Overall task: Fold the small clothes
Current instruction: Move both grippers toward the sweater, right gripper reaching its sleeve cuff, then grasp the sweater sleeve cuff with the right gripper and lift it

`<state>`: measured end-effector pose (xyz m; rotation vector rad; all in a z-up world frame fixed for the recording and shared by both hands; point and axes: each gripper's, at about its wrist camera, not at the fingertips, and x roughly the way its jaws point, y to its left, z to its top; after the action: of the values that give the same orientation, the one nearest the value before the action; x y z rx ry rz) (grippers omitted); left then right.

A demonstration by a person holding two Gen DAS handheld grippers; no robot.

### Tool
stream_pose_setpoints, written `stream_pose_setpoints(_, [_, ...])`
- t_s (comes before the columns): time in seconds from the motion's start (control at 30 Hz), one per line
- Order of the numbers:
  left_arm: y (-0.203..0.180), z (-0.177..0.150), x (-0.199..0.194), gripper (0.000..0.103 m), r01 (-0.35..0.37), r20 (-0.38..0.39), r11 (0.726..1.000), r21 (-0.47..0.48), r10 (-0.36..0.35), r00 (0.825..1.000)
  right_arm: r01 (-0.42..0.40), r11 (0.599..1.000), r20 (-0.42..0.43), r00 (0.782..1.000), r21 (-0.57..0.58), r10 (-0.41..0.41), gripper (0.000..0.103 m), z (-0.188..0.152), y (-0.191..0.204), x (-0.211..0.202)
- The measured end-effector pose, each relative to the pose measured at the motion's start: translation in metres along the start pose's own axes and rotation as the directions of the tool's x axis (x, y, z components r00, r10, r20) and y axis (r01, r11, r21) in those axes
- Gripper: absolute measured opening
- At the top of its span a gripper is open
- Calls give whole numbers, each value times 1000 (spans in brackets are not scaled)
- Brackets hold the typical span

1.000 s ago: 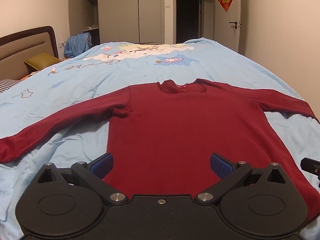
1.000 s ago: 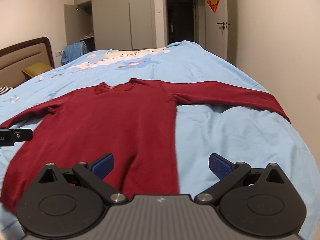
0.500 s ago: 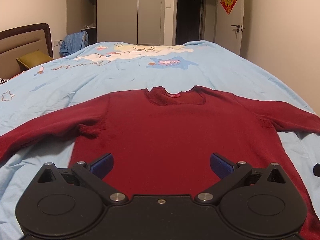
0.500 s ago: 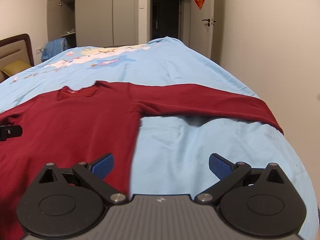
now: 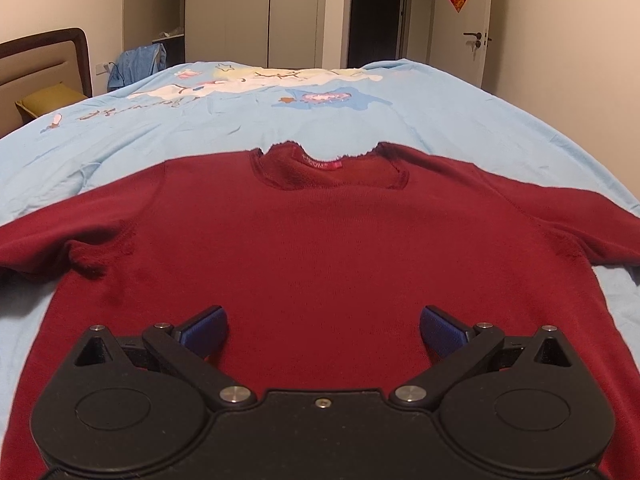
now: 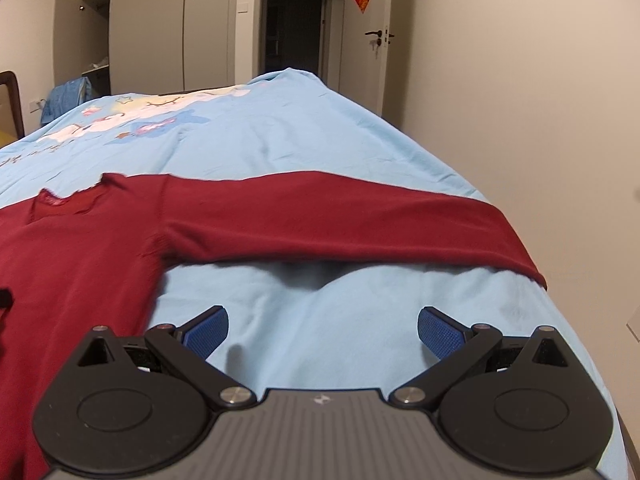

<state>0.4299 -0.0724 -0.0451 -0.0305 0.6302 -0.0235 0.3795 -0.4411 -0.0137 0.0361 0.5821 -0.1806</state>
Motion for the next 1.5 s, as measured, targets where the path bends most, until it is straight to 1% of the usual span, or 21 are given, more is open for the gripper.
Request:
stream_pose_setpoints(0.17, [-1, -8, 4, 103, -10, 18, 1000, 13, 10, 1000, -24, 995, 41, 999, 94, 21, 103, 3, -23, 16])
stream_pose_setpoints(0.23, [-2, -10, 5, 103, -12, 21, 1000, 13, 12, 1000, -47, 988, 48, 998, 145, 41, 103, 0, -37, 23])
stream_pose_setpoints(0.3, [-2, -12, 6, 103, -12, 25, 1000, 12, 12, 1000, -43, 982, 39, 999, 186, 36, 103, -5, -51, 30])
stream_pose_setpoints(0.37, [-1, -14, 7, 103, -9, 30, 1000, 9, 9, 1000, -52, 968, 56, 998, 247, 39, 103, -10, -68, 32])
stream_pose_setpoints(0.47, [-1, -16, 6, 103, -6, 33, 1000, 4, 6, 999, -84, 920, 100, 994, 383, 49, 103, -11, -98, 31])
stream_pose_setpoints(0.6, [-1, -18, 6, 103, -8, 34, 1000, 7, 7, 999, -105, 840, 136, 990, 532, 37, 103, -7, -141, 40])
stream_pose_setpoints(0.7, [-1, -18, 6, 103, -9, 35, 1000, 8, 9, 999, -79, 758, 86, 996, 647, 30, 103, -5, -171, 63])
stream_pose_setpoints(0.73, [-1, -18, 6, 103, -10, 35, 1000, 9, 9, 999, -89, 731, 95, 995, 677, 34, 103, -6, -180, 68])
stream_pose_setpoints(0.8, [-1, -19, 6, 103, -10, 35, 1000, 10, 10, 999, -93, 692, 108, 994, 716, 21, 103, -7, -192, 76])
stream_pose_setpoints(0.9, [-1, -19, 6, 103, -10, 35, 1000, 9, 9, 999, -72, 664, 108, 994, 745, -14, 101, -5, -201, 89])
stream_pose_setpoints(1.0, [-1, -19, 6, 103, -9, 37, 1000, 8, 8, 999, -39, 627, 101, 993, 778, -63, 89, -6, -206, 100])
stream_pose_setpoints(1.07, [-1, -19, 6, 103, -8, 37, 1000, 7, 7, 999, -24, 591, 98, 991, 806, -93, 71, -8, -211, 107])
stream_pose_setpoints(1.1, [-1, -19, 6, 103, -7, 38, 1000, 6, 6, 999, -18, 570, 95, 990, 822, -106, 67, -10, -214, 111])
stream_pose_setpoints(1.17, [-1, -19, 6, 103, -5, 40, 1000, 4, 5, 999, -16, 533, 96, 988, 846, -123, 53, -15, -221, 118])
stream_pose_setpoints(1.2, [-1, -19, 6, 103, -5, 41, 1000, 4, 5, 999, -12, 519, 92, 987, 855, -129, 48, -17, -223, 121])
stream_pose_setpoints(1.23, [-1, -19, 6, 103, -5, 41, 1000, 4, 5, 999, -6, 511, 85, 987, 859, -133, 35, -16, -223, 123])
stream_pose_setpoints(1.27, [-1, -19, 6, 103, -5, 41, 1000, 4, 5, 999, 6, 514, 76, 987, 858, -139, 22, -17, -224, 126])
stream_pose_setpoints(1.3, [-1, -19, 6, 103, -5, 40, 1000, 4, 5, 999, 20, 524, 67, 987, 852, -146, 17, -16, -223, 128])
stream_pose_setpoints(1.37, [-1, -19, 6, 103, -5, 39, 1000, 3, 4, 999, 28, 560, 71, 986, 828, -153, 7, -10, -219, 131])
stream_pose_setpoints(1.43, [0, -18, 6, 103, 1, 37, 1000, -1, -1, 999, 31, 628, 101, 980, 778, -173, 7, 2, -208, 125])
stream_pose_setpoints(1.5, [5, -14, 2, 102, 20, 35, 1000, -21, -19, 999, 42, 716, 138, 972, 697, -192, 6, 17, -194, 113])
